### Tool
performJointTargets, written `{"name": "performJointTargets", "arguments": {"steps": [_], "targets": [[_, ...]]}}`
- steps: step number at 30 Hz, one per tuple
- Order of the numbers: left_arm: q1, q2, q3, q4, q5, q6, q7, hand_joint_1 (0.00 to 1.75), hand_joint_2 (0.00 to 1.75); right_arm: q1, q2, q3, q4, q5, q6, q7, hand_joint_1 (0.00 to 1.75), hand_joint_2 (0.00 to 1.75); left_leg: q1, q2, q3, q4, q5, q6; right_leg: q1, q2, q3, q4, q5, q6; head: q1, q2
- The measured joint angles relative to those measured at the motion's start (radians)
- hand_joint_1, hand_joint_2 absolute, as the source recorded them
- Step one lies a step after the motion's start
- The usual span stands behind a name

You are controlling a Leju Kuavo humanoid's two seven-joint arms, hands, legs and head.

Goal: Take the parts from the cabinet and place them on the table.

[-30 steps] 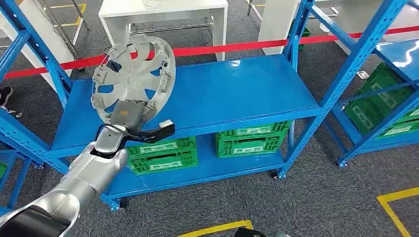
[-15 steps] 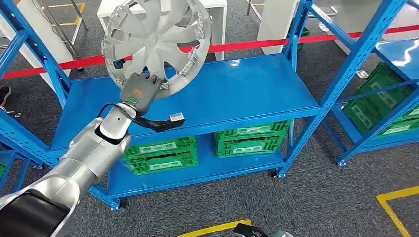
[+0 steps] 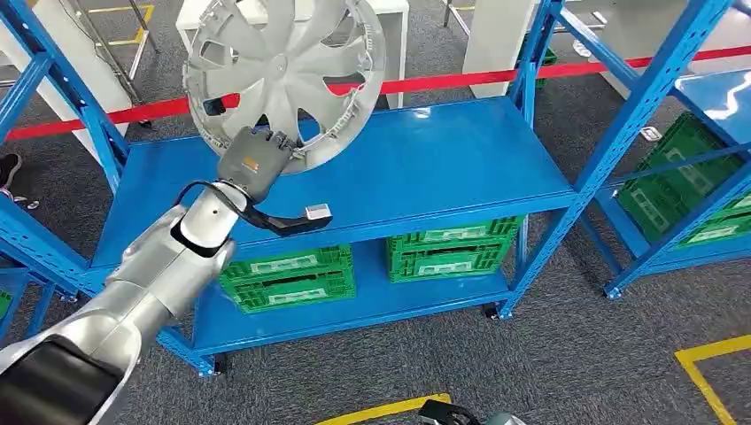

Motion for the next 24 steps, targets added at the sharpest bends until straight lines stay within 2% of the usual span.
{"name": "performJointTargets", "arguments": {"steps": [9,18,21,24], "targets": [[-0.030,0.001,-0.037,0.000,0.017,-0.018,-0.009,1.75,1.75,0.002,0.000,-0.012,0.000,0.000,0.000,-0.003,0.00,1.75,0.000,0.000,0.000,0.000,0.000,0.000,0.000,0.000,0.000,0.000,0.000,0.000,0.000,0.000],[-0.033,0.011,-0.051,0.004,0.029,-0.070,-0.026,1.75,1.75,0.006,0.003,-0.019,0.000,0.002,0.000,-0.006,0.00,1.75,-0.004,0.000,-0.002,0.003,-0.001,0.002,-0.004,0.000,0.000,-0.001,0.001,0.002,0.000,0.000],[-0.032,0.018,-0.055,0.006,0.029,-0.073,-0.025,1.75,1.75,0.010,0.004,-0.021,0.000,0.002,0.000,-0.006,0.00,1.75,-0.005,0.000,-0.004,0.008,-0.004,0.006,-0.006,0.000,0.000,-0.001,0.001,0.006,0.000,0.000],[-0.032,0.024,-0.061,0.007,0.029,-0.075,-0.025,1.75,1.75,0.014,0.005,-0.021,0.000,0.002,0.000,-0.006,0.00,1.75,-0.008,0.000,-0.007,0.010,-0.006,0.013,-0.008,0.000,0.000,-0.005,0.004,0.014,0.000,0.000]]}}
